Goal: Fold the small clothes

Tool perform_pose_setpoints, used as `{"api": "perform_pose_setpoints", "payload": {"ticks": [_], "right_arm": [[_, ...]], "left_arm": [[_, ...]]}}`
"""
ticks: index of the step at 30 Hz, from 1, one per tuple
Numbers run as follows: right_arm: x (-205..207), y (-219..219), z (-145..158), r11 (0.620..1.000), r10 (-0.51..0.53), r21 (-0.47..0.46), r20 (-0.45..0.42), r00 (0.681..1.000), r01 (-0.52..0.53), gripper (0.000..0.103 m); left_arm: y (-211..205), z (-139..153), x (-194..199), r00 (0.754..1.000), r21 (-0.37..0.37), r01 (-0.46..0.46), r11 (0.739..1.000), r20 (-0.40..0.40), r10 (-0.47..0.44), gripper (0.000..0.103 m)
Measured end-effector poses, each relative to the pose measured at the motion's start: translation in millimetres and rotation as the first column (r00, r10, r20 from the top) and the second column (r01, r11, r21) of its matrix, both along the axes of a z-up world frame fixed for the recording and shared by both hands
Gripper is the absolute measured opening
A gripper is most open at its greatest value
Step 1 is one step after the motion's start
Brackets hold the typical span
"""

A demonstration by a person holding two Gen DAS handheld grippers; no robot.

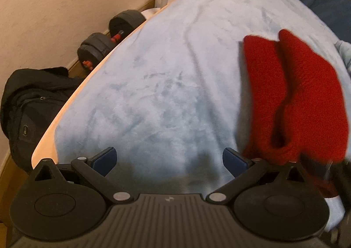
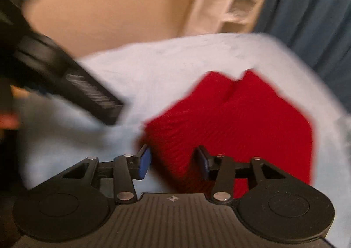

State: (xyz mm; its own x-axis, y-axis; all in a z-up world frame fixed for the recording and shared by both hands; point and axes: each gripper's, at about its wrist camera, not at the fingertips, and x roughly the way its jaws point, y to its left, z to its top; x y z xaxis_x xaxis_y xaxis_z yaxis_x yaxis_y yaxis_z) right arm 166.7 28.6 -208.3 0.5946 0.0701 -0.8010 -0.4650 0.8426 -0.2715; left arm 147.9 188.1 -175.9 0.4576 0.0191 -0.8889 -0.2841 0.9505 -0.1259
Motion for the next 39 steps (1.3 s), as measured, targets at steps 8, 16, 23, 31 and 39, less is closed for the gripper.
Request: {"api": "perform_pose_setpoints", "payload": {"ticks": [8,16,23,31,39], "right_arm": [[-31.3,-89.4,70.8,0.9,-0.412,0.215,0.13,0.902,0.38,0.041],[-17.5,-131.7,6.5,0.873,-0.485,0.03,-0.041,0.873,0.487,0.039],[-113.7,-135.6,95.5,0.832,-0.502,0.266,-0.015,0.865,0.487,0.077],[-226.4,-125.0,152.2,0.738,-0.664,0.32,0.192,0.722,0.594,0.083],[-257.4,-124.4,169.2,0.749,-0.658,0.328,0.27,0.703,0.576,0.083]], "left_arm": [[-45.5,40.9,9.9,0.98,-0.011,0.136,0.991,0.146,-0.133,0.103],[-77.8,-7.6,17.9,0.975,0.138,0.212,0.967,0.03,-0.218,0.103],[-63.3,61.9,-69.5,0.96,0.176,0.243,0.954,0.093,-0.262,0.103],[-88.4,104.7,-153.1,0.964,0.181,0.221,0.958,0.108,-0.243,0.103],[-112.9,129.5,-202.8,0.929,0.23,0.274,0.934,0.188,-0.319,0.103]]}}
